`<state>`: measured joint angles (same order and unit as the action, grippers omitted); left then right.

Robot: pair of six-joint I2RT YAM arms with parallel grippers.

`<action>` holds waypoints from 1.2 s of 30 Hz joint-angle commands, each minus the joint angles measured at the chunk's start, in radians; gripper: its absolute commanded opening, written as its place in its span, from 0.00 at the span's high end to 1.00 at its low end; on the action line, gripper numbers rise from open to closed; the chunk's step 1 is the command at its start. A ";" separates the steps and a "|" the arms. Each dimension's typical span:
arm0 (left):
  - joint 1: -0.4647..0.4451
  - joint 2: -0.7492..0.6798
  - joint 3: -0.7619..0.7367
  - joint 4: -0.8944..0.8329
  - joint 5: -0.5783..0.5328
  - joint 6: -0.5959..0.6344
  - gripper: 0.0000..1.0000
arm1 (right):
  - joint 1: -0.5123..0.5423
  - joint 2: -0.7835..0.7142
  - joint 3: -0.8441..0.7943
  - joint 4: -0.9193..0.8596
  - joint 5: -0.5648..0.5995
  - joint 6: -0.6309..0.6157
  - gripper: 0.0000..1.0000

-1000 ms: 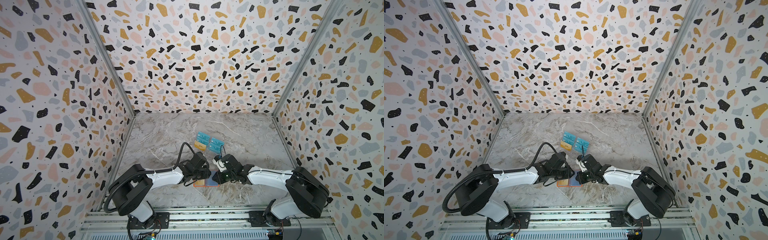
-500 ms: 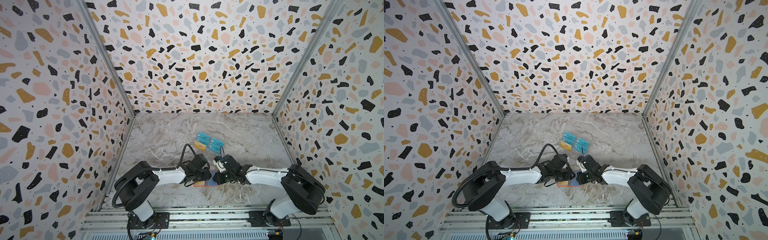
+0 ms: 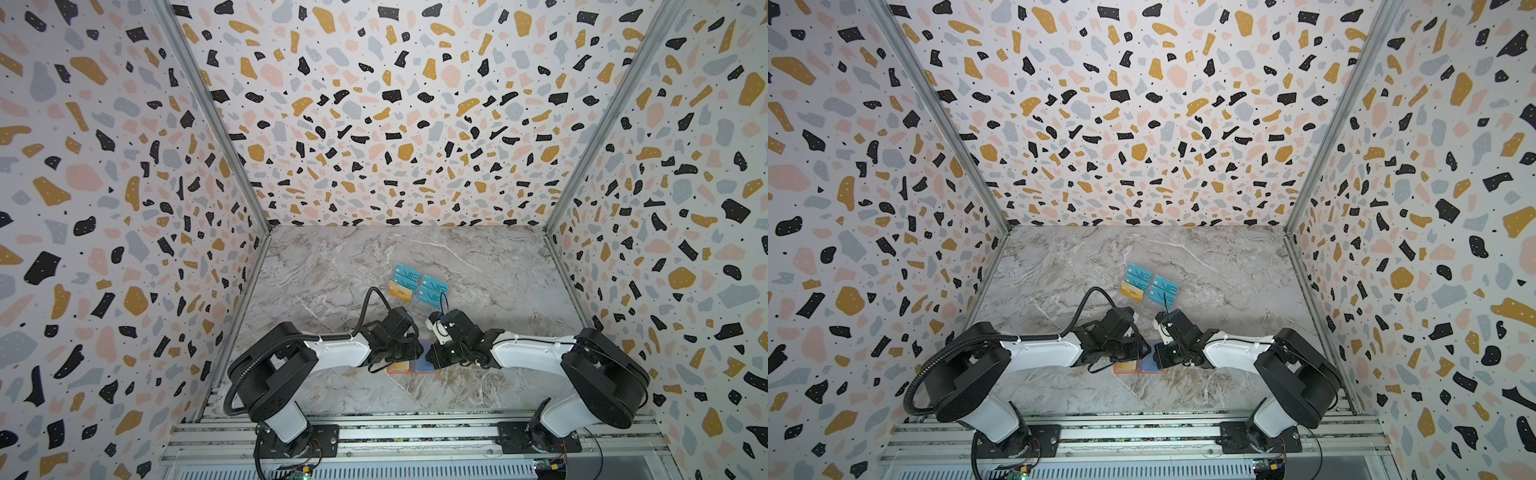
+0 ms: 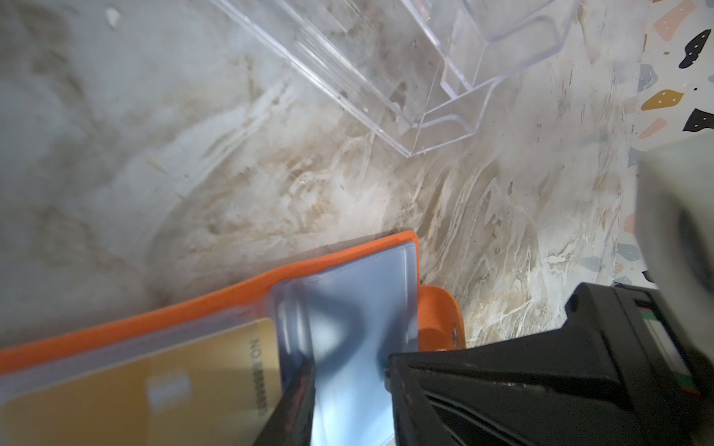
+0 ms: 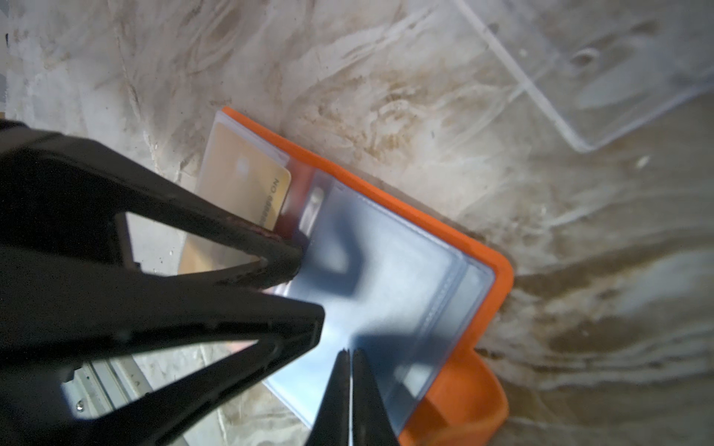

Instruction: Put the credit cards into the card holder

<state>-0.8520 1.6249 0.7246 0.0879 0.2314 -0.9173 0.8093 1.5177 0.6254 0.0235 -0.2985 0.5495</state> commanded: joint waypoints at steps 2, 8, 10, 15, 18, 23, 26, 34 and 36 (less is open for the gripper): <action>0.008 0.036 -0.034 0.040 0.043 -0.012 0.63 | 0.000 0.023 -0.008 -0.044 0.028 0.001 0.93; 0.007 0.022 -0.067 0.137 0.090 -0.052 0.63 | 0.000 0.022 -0.006 -0.043 0.025 0.004 0.93; 0.009 0.013 -0.081 0.171 0.104 -0.067 0.63 | 0.000 0.022 -0.004 -0.043 0.024 0.004 0.93; 0.018 0.003 -0.140 0.325 0.156 -0.131 0.64 | 0.000 0.027 -0.002 -0.041 0.020 0.003 0.93; 0.018 0.009 -0.172 0.417 0.186 -0.170 0.64 | 0.000 0.026 -0.001 -0.037 0.017 0.004 0.93; 0.022 0.009 -0.195 0.466 0.193 -0.187 0.64 | 0.000 0.023 0.001 -0.041 0.015 0.005 0.93; 0.032 0.008 -0.212 0.500 0.192 -0.195 0.64 | 0.000 0.013 0.003 -0.043 0.020 0.008 0.93; 0.072 0.046 -0.246 0.636 0.213 -0.237 0.69 | -0.005 -0.088 0.003 -0.044 0.054 0.029 0.93; 0.073 0.053 -0.244 0.658 0.216 -0.245 0.71 | -0.014 -0.118 -0.004 -0.044 0.066 0.039 0.93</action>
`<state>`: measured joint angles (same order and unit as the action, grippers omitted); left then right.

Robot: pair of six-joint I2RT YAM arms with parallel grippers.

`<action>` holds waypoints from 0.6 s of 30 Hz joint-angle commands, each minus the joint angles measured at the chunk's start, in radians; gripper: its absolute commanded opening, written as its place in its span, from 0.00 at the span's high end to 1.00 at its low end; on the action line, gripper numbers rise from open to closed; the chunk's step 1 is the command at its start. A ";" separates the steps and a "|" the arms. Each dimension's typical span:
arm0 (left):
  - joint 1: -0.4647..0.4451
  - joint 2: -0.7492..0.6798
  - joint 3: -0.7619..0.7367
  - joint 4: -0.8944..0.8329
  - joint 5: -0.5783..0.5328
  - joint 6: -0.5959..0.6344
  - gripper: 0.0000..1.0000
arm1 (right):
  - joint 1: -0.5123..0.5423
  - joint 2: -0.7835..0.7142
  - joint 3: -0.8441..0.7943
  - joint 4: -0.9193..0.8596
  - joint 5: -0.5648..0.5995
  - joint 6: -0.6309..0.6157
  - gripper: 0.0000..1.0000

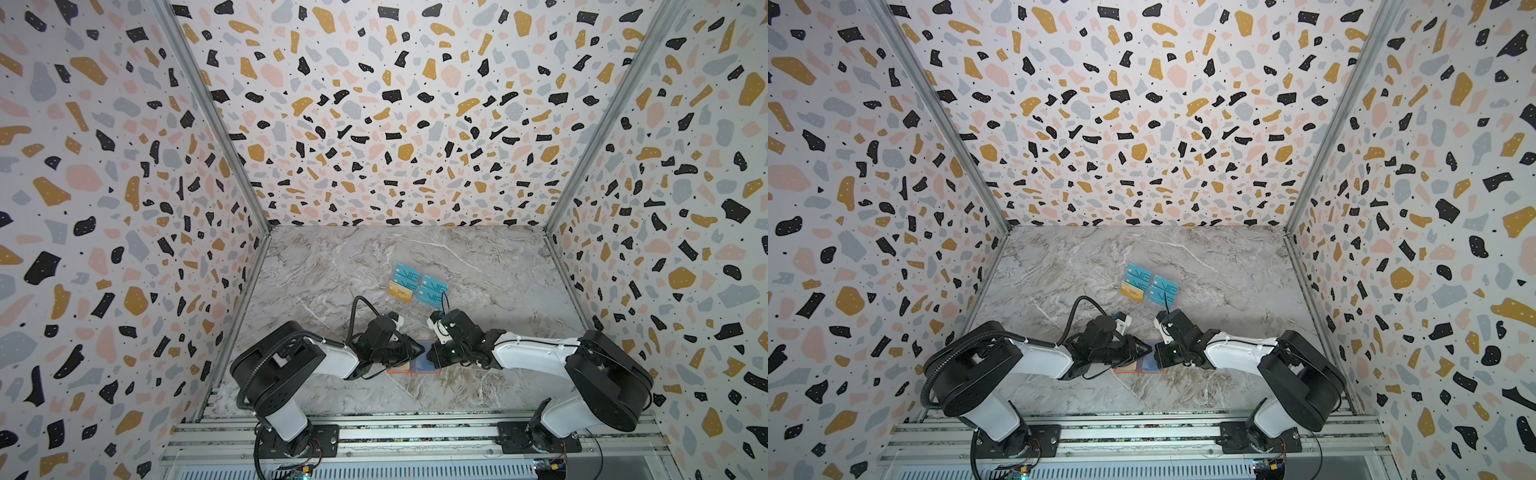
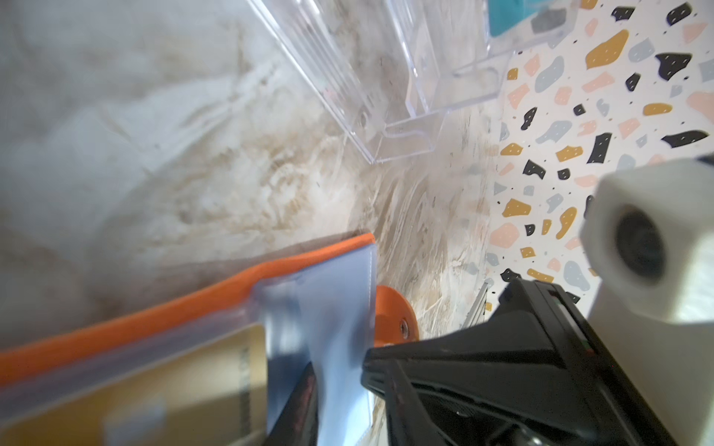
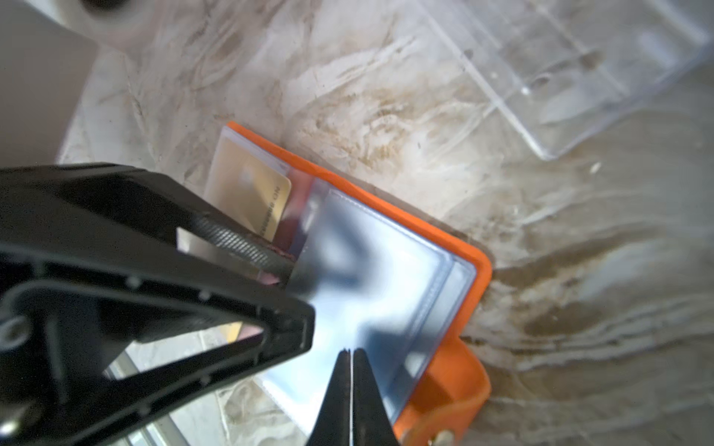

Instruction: Put the credit cards into the card holder

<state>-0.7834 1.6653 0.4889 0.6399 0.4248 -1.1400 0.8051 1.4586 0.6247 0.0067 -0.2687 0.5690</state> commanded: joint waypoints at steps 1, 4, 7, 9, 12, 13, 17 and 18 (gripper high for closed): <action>0.004 0.017 -0.009 0.120 0.026 -0.025 0.71 | -0.017 -0.073 -0.009 -0.024 0.039 0.025 0.93; 0.003 0.035 -0.006 0.137 0.029 -0.032 0.74 | -0.044 -0.104 -0.034 -0.001 0.035 0.045 0.93; 0.004 0.051 -0.014 0.171 0.035 -0.049 0.78 | -0.071 -0.119 -0.056 0.023 0.014 0.057 0.93; 0.005 0.054 -0.018 0.181 0.038 -0.054 0.84 | -0.079 -0.117 -0.063 0.030 0.001 0.060 0.93; 0.004 0.054 -0.016 0.178 0.035 -0.054 0.87 | -0.080 -0.113 -0.067 0.035 -0.011 0.062 0.93; 0.005 0.057 -0.014 0.178 0.037 -0.053 0.89 | -0.081 -0.112 -0.068 0.035 -0.013 0.063 0.93; 0.004 0.053 -0.015 0.178 0.039 -0.055 0.97 | -0.080 -0.123 -0.075 0.037 -0.021 0.067 0.93; 0.004 0.050 -0.018 0.179 0.036 -0.054 0.98 | -0.081 -0.132 -0.080 0.036 -0.020 0.069 0.93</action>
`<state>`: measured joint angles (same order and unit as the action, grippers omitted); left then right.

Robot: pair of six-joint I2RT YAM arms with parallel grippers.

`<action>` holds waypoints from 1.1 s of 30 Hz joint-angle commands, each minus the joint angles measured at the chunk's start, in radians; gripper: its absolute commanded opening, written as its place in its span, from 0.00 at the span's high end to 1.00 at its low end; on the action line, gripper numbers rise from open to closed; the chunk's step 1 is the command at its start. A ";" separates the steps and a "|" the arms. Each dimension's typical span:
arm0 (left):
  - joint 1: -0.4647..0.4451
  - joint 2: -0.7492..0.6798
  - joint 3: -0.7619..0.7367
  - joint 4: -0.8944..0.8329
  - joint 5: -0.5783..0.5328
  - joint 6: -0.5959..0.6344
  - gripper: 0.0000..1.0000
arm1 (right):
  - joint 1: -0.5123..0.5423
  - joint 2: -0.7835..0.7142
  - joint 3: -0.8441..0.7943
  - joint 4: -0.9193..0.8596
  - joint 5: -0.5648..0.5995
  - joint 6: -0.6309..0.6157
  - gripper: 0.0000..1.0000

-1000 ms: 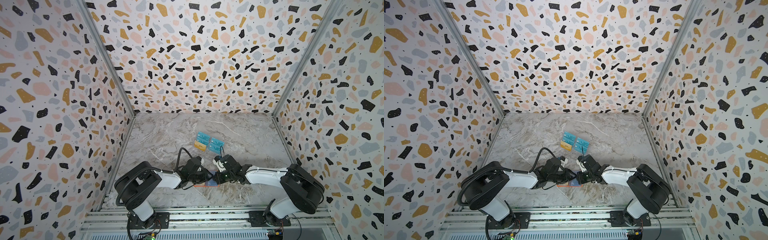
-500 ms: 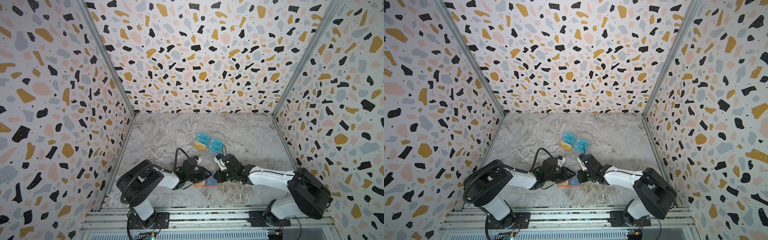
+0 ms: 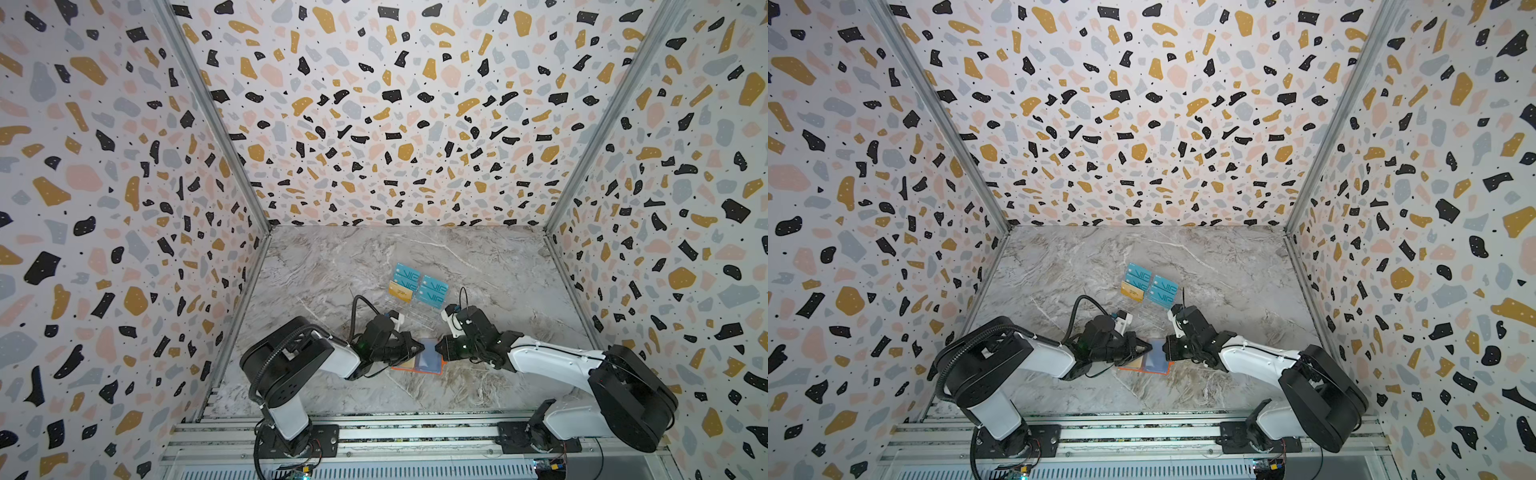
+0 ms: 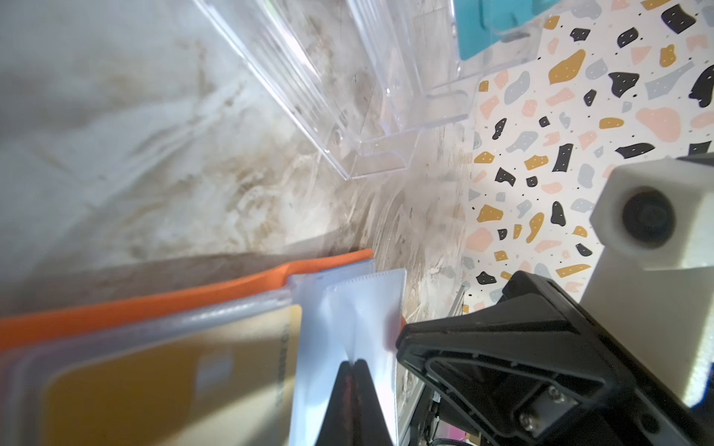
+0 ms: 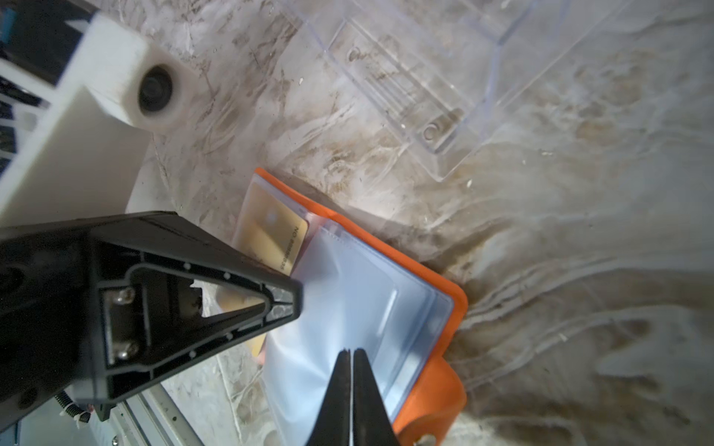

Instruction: Put the credit cards into the card holder

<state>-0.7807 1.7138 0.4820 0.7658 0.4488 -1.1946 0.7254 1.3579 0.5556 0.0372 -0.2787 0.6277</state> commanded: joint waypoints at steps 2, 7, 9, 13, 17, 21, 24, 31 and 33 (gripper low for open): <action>0.001 -0.007 -0.018 0.052 0.006 0.001 1.00 | -0.006 -0.047 -0.018 0.004 -0.006 0.013 0.93; 0.002 -0.018 -0.028 0.055 0.002 0.002 1.00 | -0.030 -0.071 -0.045 0.007 -0.004 0.027 0.93; 0.003 -0.020 -0.030 0.056 0.002 0.002 1.00 | -0.038 -0.072 -0.052 0.004 -0.004 0.030 0.93; 0.001 -0.023 -0.034 0.065 0.005 -0.001 1.00 | -0.043 -0.053 -0.059 0.018 -0.027 0.027 0.93; 0.002 -0.028 -0.040 0.085 0.014 -0.007 1.00 | -0.043 0.000 -0.059 0.062 -0.087 0.026 0.93; 0.001 -0.032 -0.045 0.086 0.019 -0.005 1.00 | -0.038 0.010 -0.069 0.112 -0.112 0.031 0.93; 0.002 -0.033 -0.049 0.098 0.024 -0.008 1.00 | -0.038 0.027 -0.072 0.139 -0.129 0.033 0.93; 0.002 -0.034 -0.043 0.094 0.040 -0.010 0.91 | -0.029 0.052 -0.080 0.243 -0.218 0.053 0.93; 0.003 -0.047 -0.041 0.080 0.038 -0.010 0.75 | -0.026 0.050 -0.077 0.255 -0.235 0.053 0.93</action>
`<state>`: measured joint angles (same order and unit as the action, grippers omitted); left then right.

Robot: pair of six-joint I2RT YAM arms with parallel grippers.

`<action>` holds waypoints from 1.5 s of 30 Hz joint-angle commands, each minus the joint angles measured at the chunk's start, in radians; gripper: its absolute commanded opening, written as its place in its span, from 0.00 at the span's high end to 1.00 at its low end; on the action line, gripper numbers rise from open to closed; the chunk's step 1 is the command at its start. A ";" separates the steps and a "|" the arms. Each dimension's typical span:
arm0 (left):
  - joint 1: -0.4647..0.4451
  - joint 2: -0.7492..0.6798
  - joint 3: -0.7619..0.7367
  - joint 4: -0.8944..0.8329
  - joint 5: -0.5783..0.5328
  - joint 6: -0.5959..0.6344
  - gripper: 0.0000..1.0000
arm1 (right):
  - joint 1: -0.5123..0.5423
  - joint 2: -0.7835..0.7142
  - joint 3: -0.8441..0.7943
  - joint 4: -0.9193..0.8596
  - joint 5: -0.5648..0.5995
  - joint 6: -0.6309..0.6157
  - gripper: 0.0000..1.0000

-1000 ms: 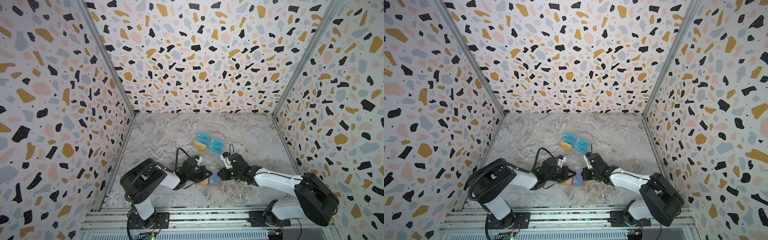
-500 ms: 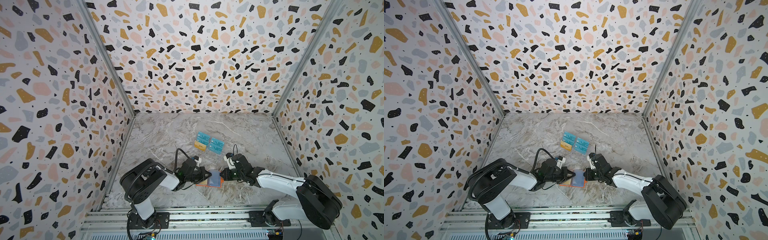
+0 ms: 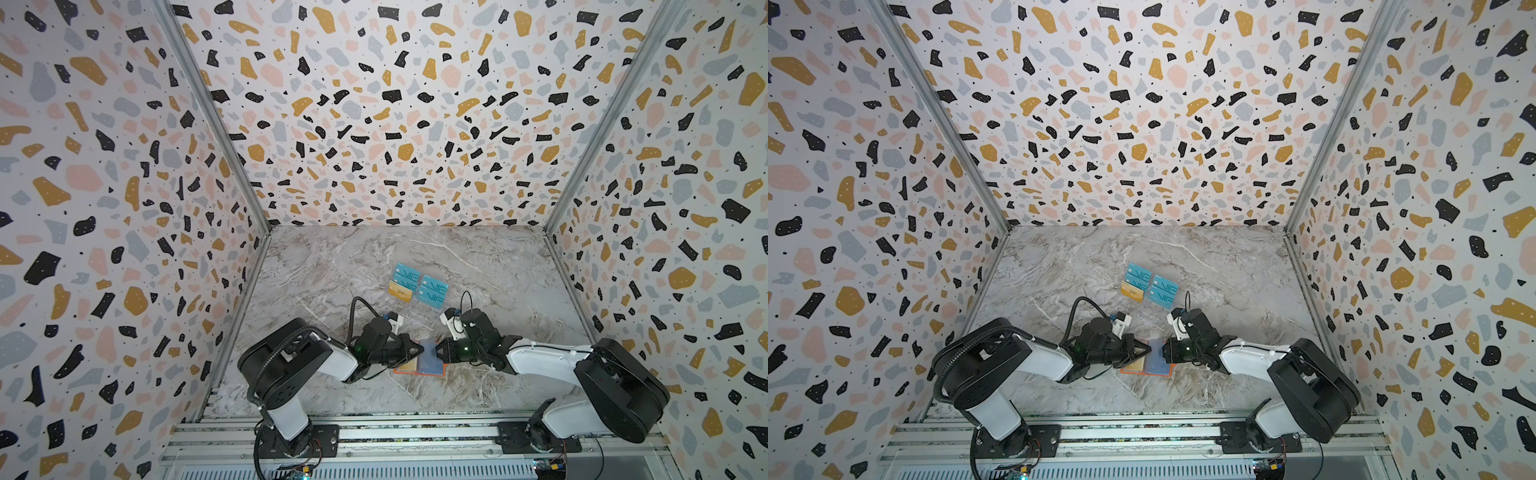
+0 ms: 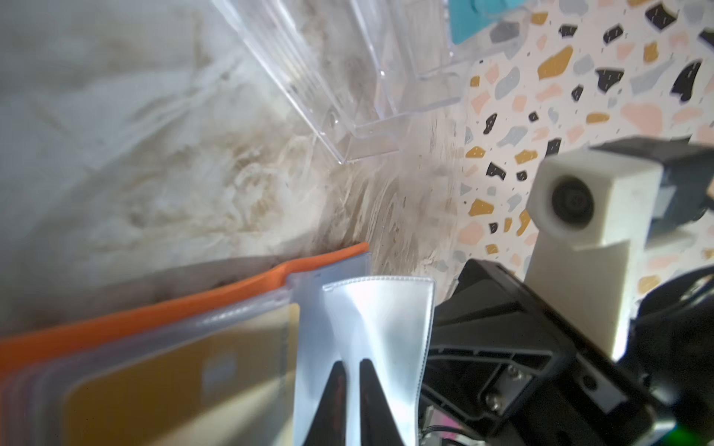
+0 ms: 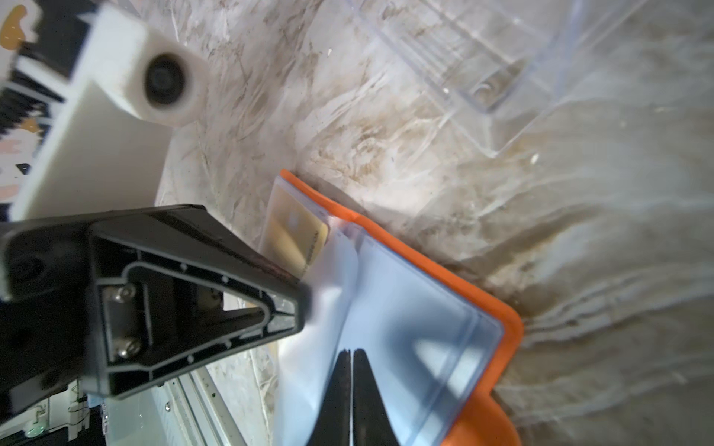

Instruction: Put the credit cards into the card holder

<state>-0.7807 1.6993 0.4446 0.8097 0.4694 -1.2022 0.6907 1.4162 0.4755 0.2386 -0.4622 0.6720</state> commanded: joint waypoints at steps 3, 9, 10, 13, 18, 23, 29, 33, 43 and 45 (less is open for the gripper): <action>0.001 -0.065 0.008 -0.025 0.006 0.011 0.53 | 0.015 -0.007 0.008 0.054 -0.065 0.005 0.93; 0.001 -0.145 0.045 -0.233 -0.021 0.069 0.39 | 0.022 0.016 0.012 0.062 -0.078 -0.005 0.93; 0.001 -0.158 0.050 -0.267 -0.028 0.081 0.37 | 0.024 0.022 0.014 0.065 -0.083 -0.006 0.93; 0.003 -0.211 0.055 -0.332 -0.038 0.087 0.35 | 0.034 0.036 0.028 0.070 -0.086 -0.012 0.93; 0.029 -0.301 0.079 -0.507 -0.090 0.155 0.36 | 0.057 0.066 0.069 0.071 -0.092 -0.031 0.93; 0.086 -0.385 0.080 -0.601 -0.123 0.199 0.46 | 0.087 0.122 0.118 0.074 -0.096 -0.044 0.92; 0.093 -0.416 0.094 -0.671 -0.122 0.246 0.63 | 0.107 0.186 0.152 0.079 -0.094 -0.055 0.92; 0.089 -0.393 0.081 -0.640 -0.091 0.247 0.73 | 0.112 0.214 0.161 0.088 -0.089 -0.052 0.92; 0.051 -0.266 0.039 -0.449 -0.072 0.199 0.85 | 0.114 0.224 0.160 0.131 -0.073 -0.017 0.92; 0.043 -0.242 0.037 -0.435 -0.073 0.196 0.87 | 0.115 0.216 0.164 0.130 -0.068 -0.013 0.92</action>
<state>-0.7261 1.4368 0.4992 0.2939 0.3820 -0.9947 0.8001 1.6470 0.6109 0.3531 -0.5434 0.6498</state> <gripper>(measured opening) 0.134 0.078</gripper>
